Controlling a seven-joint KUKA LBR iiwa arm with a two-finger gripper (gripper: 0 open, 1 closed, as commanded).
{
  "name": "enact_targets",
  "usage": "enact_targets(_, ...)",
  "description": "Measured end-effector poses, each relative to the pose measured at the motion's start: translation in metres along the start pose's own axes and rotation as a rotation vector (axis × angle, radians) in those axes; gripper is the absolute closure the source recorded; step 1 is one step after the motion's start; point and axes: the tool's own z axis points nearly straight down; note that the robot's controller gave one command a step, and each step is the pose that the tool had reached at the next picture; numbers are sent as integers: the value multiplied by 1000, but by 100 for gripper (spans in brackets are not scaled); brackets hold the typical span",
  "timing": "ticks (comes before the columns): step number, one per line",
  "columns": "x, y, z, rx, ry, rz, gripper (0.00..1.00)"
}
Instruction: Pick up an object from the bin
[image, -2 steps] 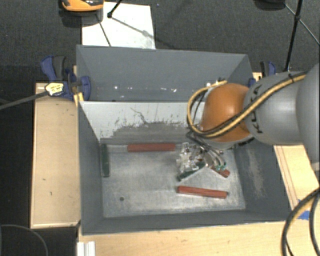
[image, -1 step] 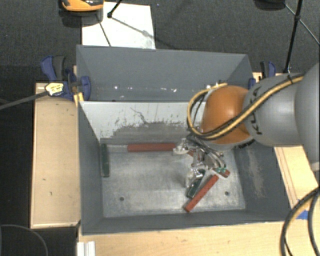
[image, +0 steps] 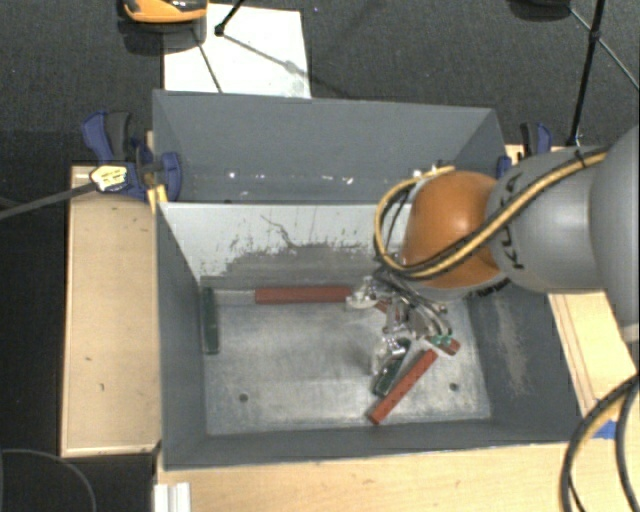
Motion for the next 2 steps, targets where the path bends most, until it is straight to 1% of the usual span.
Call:
enact_targets(1, 23, -18, -37, -2, 11, -88, 0)
enact_targets(2, 43, -45, -45, 1, 2, -285, 0)
